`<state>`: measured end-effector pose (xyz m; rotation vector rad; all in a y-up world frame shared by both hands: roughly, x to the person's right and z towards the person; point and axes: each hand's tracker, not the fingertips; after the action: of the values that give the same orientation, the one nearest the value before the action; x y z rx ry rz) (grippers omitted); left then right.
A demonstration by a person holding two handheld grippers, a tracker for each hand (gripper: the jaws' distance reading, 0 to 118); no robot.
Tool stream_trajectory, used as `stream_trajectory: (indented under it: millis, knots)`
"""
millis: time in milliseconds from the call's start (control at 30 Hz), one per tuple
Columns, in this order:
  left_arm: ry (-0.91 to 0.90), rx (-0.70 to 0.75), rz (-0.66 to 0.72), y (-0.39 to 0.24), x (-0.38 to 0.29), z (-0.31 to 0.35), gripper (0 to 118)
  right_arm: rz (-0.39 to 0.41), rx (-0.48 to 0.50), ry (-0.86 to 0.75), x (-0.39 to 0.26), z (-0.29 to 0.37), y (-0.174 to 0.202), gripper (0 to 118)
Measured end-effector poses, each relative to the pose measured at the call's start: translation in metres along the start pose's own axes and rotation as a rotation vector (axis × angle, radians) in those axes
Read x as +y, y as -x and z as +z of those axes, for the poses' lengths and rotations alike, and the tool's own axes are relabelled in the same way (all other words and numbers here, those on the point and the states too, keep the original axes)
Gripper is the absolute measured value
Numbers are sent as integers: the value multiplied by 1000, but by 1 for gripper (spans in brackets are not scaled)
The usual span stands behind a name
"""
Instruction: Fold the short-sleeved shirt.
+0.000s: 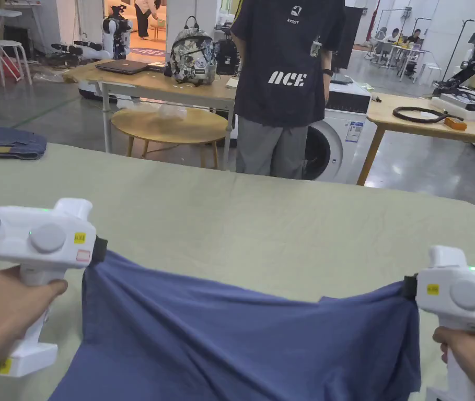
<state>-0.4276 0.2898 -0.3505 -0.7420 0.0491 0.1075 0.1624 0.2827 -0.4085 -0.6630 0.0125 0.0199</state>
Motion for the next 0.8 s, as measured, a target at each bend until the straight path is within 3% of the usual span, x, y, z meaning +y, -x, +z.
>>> stream_trajectory:
  millis: [133,400,800]
  knots:
    - [-61,9,5,7,20,27,0,-7,-11,-99,21,37,-6,0]
    - [-204,39,7,12,85,89,0,68,-46,-321,81,110,13,0]
    - [-370,101,-12,5,183,146,0,41,-139,-515,189,144,35,0]
